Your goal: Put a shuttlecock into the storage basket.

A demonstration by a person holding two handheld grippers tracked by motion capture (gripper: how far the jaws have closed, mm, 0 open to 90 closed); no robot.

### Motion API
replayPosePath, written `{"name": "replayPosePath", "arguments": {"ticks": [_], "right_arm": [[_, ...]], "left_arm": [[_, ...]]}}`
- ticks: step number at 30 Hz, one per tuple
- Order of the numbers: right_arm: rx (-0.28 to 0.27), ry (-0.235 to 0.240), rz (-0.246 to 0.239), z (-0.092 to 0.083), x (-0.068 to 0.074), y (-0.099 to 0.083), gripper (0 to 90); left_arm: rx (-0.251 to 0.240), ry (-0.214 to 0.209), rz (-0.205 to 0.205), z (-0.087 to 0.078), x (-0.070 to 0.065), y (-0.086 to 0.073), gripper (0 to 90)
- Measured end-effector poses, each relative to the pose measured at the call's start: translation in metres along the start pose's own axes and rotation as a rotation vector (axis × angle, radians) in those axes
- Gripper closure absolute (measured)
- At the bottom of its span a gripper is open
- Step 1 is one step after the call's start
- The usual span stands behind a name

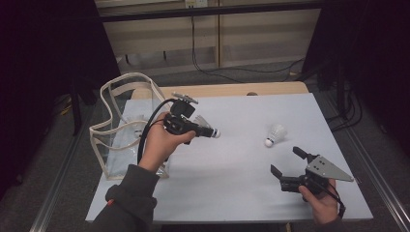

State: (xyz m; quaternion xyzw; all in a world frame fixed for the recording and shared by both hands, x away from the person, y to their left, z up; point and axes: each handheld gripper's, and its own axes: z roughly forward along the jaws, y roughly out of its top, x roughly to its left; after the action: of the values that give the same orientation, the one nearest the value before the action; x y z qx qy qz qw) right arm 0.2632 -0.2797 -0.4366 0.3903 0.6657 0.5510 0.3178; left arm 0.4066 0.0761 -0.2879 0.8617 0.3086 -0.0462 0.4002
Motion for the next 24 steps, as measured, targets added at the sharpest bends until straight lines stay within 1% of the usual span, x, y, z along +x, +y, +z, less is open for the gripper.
{"name": "replayPosePath", "arguments": {"ticks": [1, 5, 6, 11, 13, 16, 22, 24], "right_arm": [[-0.001, 0.000, -0.001, 0.000, 0.000, 0.000, 1.3], [-0.001, 0.001, -0.001, 0.000, 0.000, 0.000, 1.3], [0.000, 0.000, -0.002, 0.000, 0.000, 0.000, 1.3], [-0.003, 0.002, -0.004, 0.000, 0.000, 0.000, 1.3], [-0.001, 0.001, -0.004, 0.000, 0.000, 0.000, 1.3], [-0.002, 0.004, -0.005, 0.001, 0.000, 0.000, 1.3], [-0.001, 0.003, -0.006, 0.000, 0.001, 0.000, 1.3], [-0.002, 0.003, -0.005, 0.000, 0.000, 0.000, 1.3]], "left_arm": [[-0.004, -0.001, -0.005, -0.001, 0.000, 0.000, 85.7], [-0.006, 0.008, 0.000, -0.003, 0.002, 0.002, 85.7], [-0.011, 0.009, -0.007, -0.004, 0.001, 0.002, 85.7], [-0.010, 0.020, -0.005, -0.008, 0.002, 0.005, 85.7], [-0.014, 0.019, -0.008, -0.009, 0.003, 0.006, 85.7], [-0.016, 0.029, -0.013, -0.011, 0.003, 0.008, 85.7], [-0.029, 0.031, -0.019, -0.016, 0.004, 0.012, 85.7], [-0.021, 0.036, -0.014, -0.017, 0.004, 0.013, 85.7]]}}
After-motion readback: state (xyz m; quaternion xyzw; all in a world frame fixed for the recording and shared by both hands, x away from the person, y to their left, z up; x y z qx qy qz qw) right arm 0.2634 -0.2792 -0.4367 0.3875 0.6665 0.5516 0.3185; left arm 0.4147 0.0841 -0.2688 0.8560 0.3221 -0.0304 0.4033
